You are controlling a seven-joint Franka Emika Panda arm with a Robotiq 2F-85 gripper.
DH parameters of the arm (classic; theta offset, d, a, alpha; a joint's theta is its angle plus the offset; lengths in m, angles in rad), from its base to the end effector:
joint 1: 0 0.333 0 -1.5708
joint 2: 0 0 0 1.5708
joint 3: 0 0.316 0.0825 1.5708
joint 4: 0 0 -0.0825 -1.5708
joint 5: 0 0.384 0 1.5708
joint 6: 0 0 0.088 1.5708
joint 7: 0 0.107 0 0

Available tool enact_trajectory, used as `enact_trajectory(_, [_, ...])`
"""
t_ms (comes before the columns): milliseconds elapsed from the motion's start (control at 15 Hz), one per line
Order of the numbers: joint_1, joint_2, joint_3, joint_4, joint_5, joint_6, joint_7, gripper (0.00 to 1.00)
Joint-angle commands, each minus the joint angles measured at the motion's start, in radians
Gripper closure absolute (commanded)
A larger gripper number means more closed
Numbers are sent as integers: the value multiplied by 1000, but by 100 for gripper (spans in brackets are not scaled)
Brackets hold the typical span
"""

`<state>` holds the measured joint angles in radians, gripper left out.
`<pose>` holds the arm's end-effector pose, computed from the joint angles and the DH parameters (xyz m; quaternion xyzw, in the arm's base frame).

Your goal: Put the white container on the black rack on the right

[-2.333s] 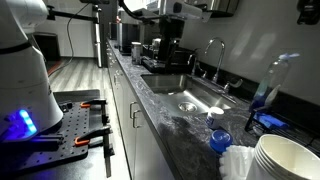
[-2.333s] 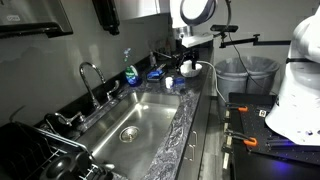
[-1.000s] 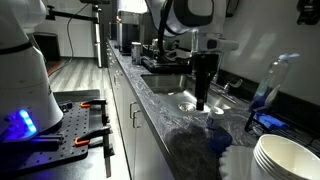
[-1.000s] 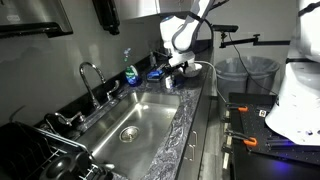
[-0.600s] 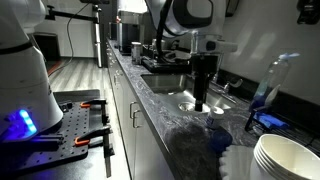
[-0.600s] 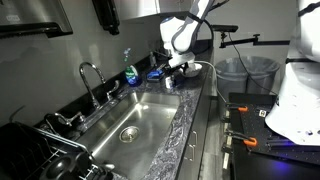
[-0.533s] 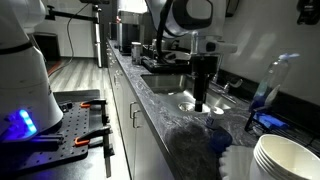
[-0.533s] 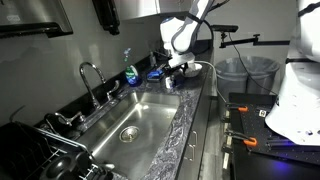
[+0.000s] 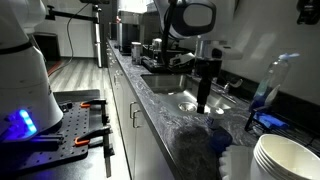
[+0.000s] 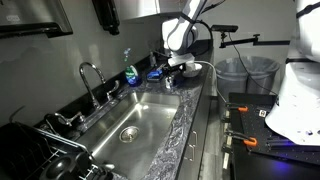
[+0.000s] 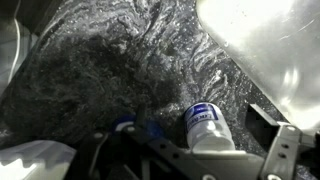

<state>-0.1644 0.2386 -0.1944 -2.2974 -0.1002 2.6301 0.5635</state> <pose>0.5055 -0.1876 0.2558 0.9130 -0.4021 0.0531 0.0441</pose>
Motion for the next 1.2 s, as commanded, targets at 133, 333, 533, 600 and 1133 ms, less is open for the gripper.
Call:
enact_trajectory(133, [29,86,-33,96,16,10,-60,0])
enact_trajectory(333, [40,127,-39,136,19,5,-62,0])
enact_trajectory(533, [54,168,-38,163,20,3,-71,0])
enact_trajectory(600, [59,181,-37,172,20,1,-78,0])
enact_trajectory(1133, [93,227,-67,198,11,13,-72,0])
